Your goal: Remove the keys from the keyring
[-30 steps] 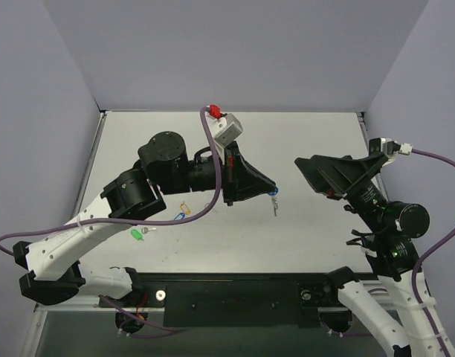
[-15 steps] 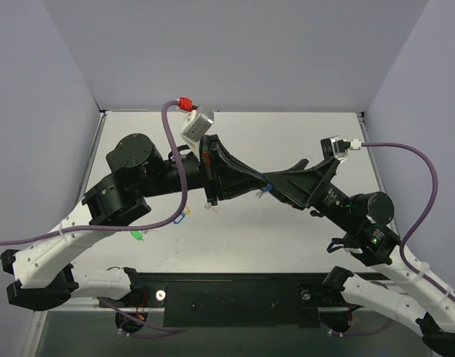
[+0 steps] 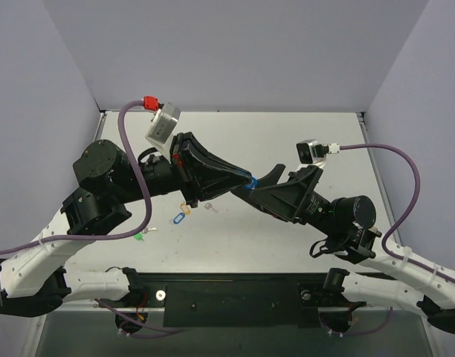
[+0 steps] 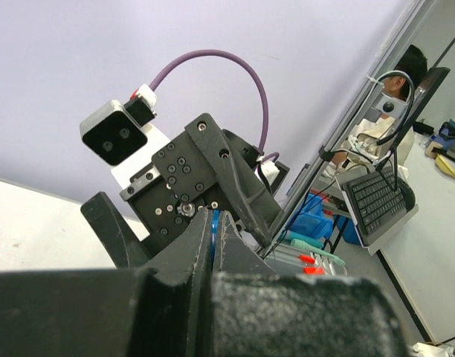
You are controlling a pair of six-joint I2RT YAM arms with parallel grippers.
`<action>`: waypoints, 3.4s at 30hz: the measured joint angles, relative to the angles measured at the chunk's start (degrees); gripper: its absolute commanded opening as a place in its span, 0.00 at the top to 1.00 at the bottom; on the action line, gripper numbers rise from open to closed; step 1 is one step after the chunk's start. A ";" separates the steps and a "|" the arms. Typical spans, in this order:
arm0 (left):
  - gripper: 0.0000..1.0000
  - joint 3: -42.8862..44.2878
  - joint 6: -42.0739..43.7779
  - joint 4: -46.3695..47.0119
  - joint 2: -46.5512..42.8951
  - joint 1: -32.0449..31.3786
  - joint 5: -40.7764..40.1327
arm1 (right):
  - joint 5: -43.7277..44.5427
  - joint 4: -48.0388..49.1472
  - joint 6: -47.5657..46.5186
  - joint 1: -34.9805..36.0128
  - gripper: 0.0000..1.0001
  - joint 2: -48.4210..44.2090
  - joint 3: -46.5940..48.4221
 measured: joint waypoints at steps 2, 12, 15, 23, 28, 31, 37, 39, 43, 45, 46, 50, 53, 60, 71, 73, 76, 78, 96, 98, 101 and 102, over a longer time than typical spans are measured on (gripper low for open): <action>1.00 0.00 0.02 -0.02 -0.24 0.00 -0.28 | 0.09 0.09 -0.55 1.01 0.29 0.50 0.02; 1.00 -0.83 0.02 0.00 -1.49 0.00 -1.66 | 0.90 0.85 -2.38 3.34 0.32 0.72 0.83; 1.00 -1.22 0.02 0.04 -1.95 0.00 -2.23 | 1.09 1.11 -2.56 3.85 0.34 0.68 0.94; 1.00 -2.56 0.02 0.22 -2.93 0.00 -3.17 | 1.73 1.29 -3.50 4.44 0.38 -0.07 0.94; 1.00 -3.34 0.02 0.42 -3.52 0.00 -3.67 | 2.32 1.27 -3.61 4.70 0.41 -0.42 0.94; 1.00 -4.33 0.02 0.66 -4.31 0.00 -4.00 | 2.64 1.27 -3.72 4.72 0.44 -0.46 0.94; 1.00 -4.96 0.02 1.25 -5.05 0.00 -4.63 | 3.56 0.55 -4.55 5.51 0.53 -0.46 0.96; 1.00 -5.31 0.02 1.38 -5.33 0.00 -4.98 | 3.87 -0.02 -4.98 5.86 0.55 -0.46 0.98; 1.00 -6.14 0.04 1.66 -5.90 0.00 -5.57 | 4.15 -1.46 -5.81 6.58 0.59 -0.44 1.27; 1.00 -6.36 0.02 1.68 -6.19 0.00 -5.90 | 4.33 -1.95 -6.23 6.73 0.62 -0.44 1.38; 1.00 -6.45 0.02 1.68 -6.29 0.00 -6.05 | 4.55 -2.21 -6.45 6.84 0.64 -0.44 1.49; 1.00 -6.69 0.04 1.70 -6.86 0.00 -6.82 | 4.96 -2.69 -6.82 6.95 0.69 -0.44 1.75; 1.00 -7.10 0.07 1.70 -7.39 0.00 -7.21 | 5.07 -3.08 -7.04 6.99 0.71 -0.44 1.79; 1.00 -7.41 0.07 1.88 -7.80 0.00 -7.91 | 5.57 -3.65 -7.89 7.43 0.84 -0.39 1.99; 0.98 -10.25 0.04 3.82 -9.57 0.00 -8.20 | 6.08 -7.65 -9.18 8.07 1.00 -0.13 3.21; 0.79 -11.15 0.04 4.04 -10.29 0.00 -8.48 | 6.25 -9.01 -9.57 8.07 1.00 -0.13 3.48; 0.51 -12.76 0.28 4.24 -11.63 0.00 -9.03 | 6.47 -11.26 -10.19 8.13 1.00 -0.15 3.87; 0.37 -13.92 0.35 3.82 -12.85 0.00 -9.60 | 6.51 -13.46 -11.02 8.13 1.00 -0.15 4.31; 0.31 -16.24 2.80 -8.39 -23.91 0.00 -10.47 | -0.37 -50.07 -24.06 8.39 1.00 -0.02 19.32; 0.34 -17.05 2.86 -9.20 -23.63 0.00 -9.01 | -1.73 -53.29 -25.38 8.48 1.00 0.50 20.63; 0.36 -19.32 2.51 -9.60 -23.17 0.00 -7.06 | -3.26 -56.78 -27.08 8.83 1.00 1.03 21.24; 0.36 -20.09 2.29 -9.60 -23.08 0.00 -6.47 | -3.67 -57.57 -27.52 8.96 1.00 1.09 21.24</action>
